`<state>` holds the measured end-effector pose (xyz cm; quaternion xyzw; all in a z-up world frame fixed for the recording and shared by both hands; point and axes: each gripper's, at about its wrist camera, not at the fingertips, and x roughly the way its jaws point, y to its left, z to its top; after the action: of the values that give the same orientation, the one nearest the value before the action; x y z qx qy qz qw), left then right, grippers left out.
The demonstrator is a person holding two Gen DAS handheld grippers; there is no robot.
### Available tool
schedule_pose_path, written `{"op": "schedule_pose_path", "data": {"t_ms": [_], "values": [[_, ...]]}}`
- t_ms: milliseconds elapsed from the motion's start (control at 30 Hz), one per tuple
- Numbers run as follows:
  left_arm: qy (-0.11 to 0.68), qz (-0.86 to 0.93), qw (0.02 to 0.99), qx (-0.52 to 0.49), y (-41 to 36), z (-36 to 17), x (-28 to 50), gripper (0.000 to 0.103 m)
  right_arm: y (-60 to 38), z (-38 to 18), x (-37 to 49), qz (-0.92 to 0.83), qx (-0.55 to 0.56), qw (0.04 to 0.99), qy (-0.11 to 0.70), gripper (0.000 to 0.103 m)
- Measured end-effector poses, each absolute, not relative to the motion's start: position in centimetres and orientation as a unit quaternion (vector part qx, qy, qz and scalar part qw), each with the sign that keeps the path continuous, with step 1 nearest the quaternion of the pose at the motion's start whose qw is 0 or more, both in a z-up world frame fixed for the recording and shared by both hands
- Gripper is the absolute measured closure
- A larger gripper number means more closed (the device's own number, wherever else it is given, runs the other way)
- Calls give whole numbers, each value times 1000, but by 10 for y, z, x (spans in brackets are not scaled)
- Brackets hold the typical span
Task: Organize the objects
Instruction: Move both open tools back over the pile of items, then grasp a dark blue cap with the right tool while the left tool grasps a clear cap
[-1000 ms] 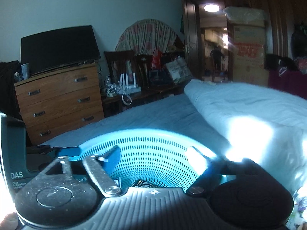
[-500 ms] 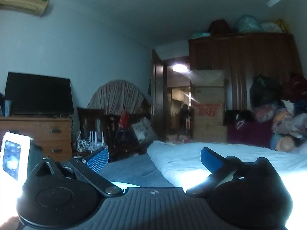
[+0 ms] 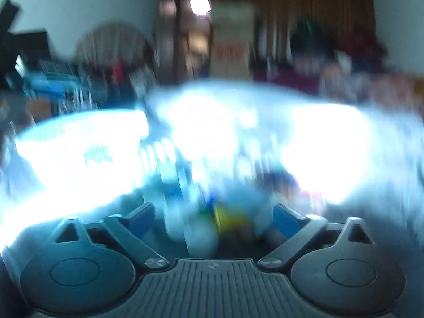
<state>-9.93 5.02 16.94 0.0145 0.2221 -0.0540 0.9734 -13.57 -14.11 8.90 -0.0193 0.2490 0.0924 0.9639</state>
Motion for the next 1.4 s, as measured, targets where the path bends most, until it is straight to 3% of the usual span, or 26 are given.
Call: {"op": "schedule_pose_path", "data": {"t_ms": [100,267,367,433,467,533,567,600,667,833,1033,1300,1400], "values": [[269,-74,960,14,37,135,-97,0,-153,48,-136,83,4,946,312,28],[298,-74,951,14,41,100,-92,0,-140,29,-117,93,10,944,318,30],[311,-74,948,7,40,91,-91,0,-119,44,-99,102,1,942,319,30],[306,-89,948,8,38,87,-98,0,-116,60,-113,107,3,945,310,16],[308,-99,946,11,33,84,-101,0,-114,59,-120,107,-11,945,308,16],[311,-121,942,16,24,75,-105,1,-109,48,-135,105,-48,942,316,28],[312,-132,941,18,18,70,-104,3,-108,39,-139,103,-55,938,327,35],[313,-144,938,21,11,66,-104,7,-109,30,-140,106,-50,932,344,52],[306,-174,935,35,-4,60,-103,12,-113,24,-141,113,-31,931,345,60],[285,-235,925,86,-50,44,-93,22,-138,38,-150,75,1,946,317,61],[318,-224,915,105,-88,11,-74,34,-163,29,-158,41,27,944,326,61],[330,-184,922,84,-79,7,-75,66,-165,22,-155,45,38,945,321,61],[334,-184,921,78,-73,10,-77,66,-165,23,-156,45,40,946,319,61]]}}
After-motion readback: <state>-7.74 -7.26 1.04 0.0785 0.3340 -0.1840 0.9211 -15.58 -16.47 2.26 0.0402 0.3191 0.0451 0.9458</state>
